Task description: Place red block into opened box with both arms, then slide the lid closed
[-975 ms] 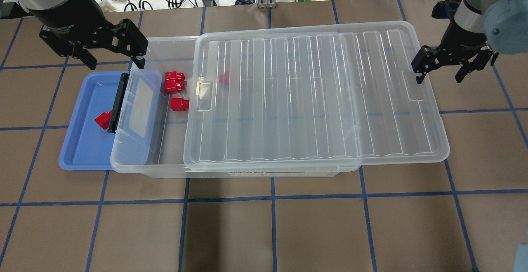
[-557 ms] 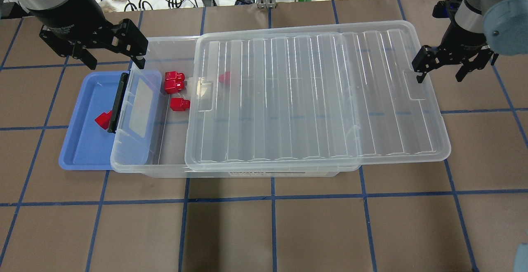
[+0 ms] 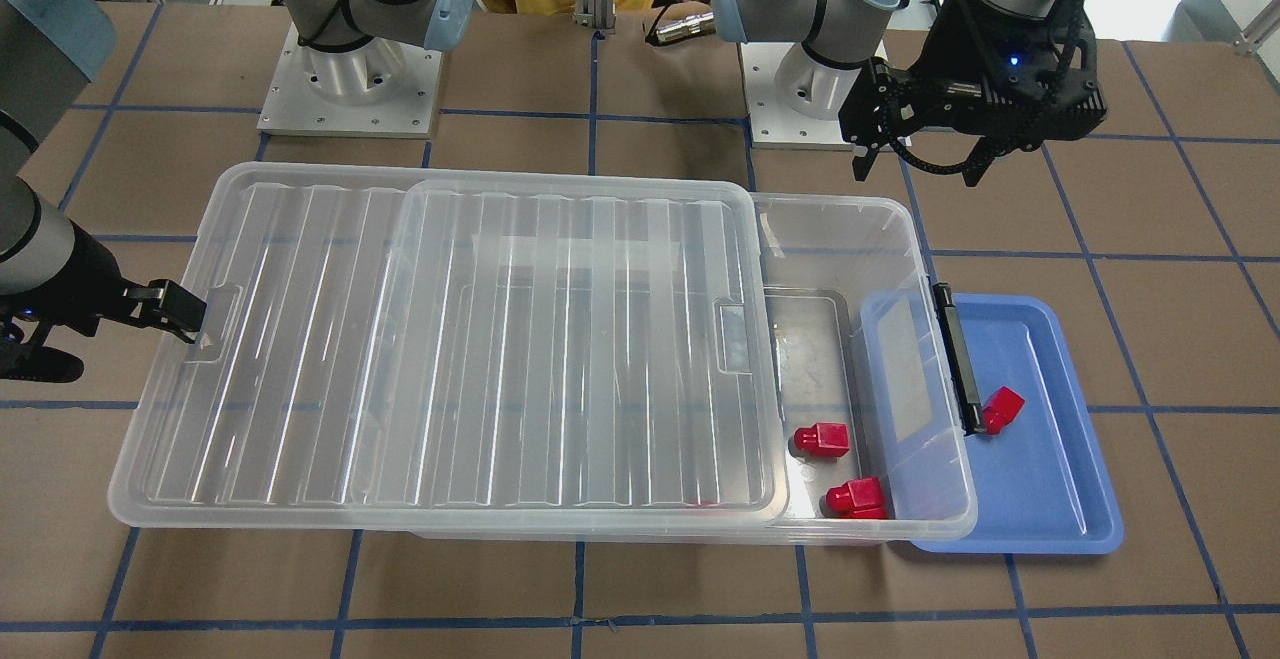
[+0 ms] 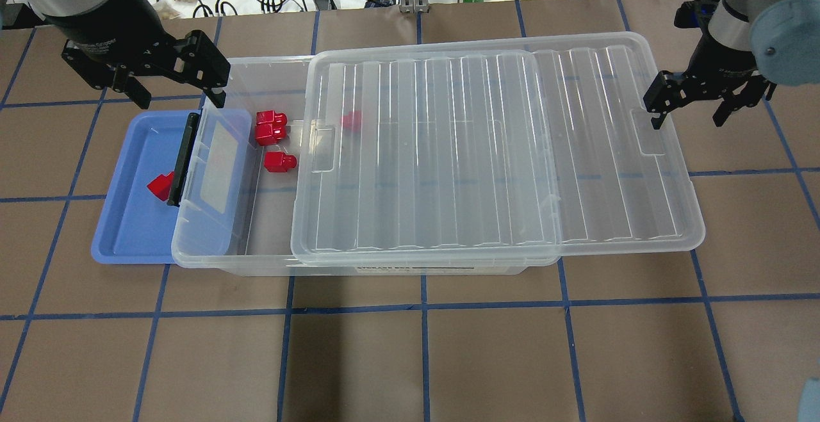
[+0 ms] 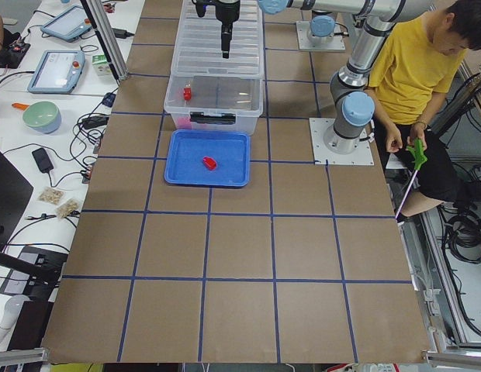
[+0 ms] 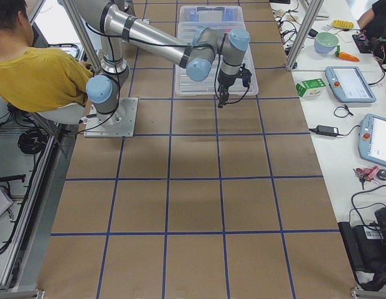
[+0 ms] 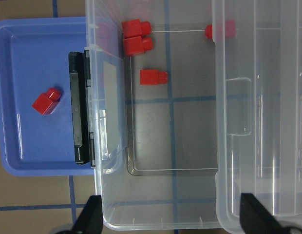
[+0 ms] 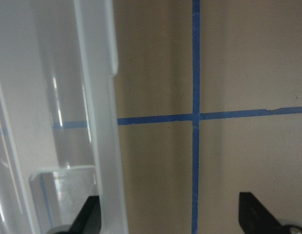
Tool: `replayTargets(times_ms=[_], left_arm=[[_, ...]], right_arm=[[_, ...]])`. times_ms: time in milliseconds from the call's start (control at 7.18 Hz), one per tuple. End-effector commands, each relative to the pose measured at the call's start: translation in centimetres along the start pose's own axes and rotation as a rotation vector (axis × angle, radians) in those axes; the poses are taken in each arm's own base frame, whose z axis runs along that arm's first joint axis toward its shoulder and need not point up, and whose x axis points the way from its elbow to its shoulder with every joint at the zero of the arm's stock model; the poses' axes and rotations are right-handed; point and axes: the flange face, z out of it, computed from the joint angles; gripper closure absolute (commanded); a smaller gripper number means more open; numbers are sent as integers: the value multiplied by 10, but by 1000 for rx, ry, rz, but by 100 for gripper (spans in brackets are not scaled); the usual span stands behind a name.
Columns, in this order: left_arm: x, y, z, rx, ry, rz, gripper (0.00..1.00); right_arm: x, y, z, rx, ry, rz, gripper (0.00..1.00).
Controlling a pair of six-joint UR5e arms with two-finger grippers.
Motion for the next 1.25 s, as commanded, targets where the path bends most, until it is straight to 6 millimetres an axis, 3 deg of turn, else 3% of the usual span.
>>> replayTargets(times_ms=[0, 278, 557, 696, 835, 1114], left_arm=[[0, 1, 0, 0, -2, 1, 0], [-5, 0, -4, 6, -6, 13, 0], [-38, -5, -5, 7, -3, 27, 0], [-65, -11, 2, 2, 32, 69, 0], [-104, -17, 20, -23, 56, 104, 0], [-183, -30, 58, -64, 85, 294, 0]], right_arm=[[-6, 6, -40, 57, 1, 0, 0], [-13, 40, -98, 41, -49, 4, 0], [-46, 70, -150, 71, -85, 46, 0], [-70, 76, -149, 42, -82, 53, 0], [-90, 74, -139, 16, -81, 66, 0], [-120, 80, -141, 27, -69, 15, 0]])
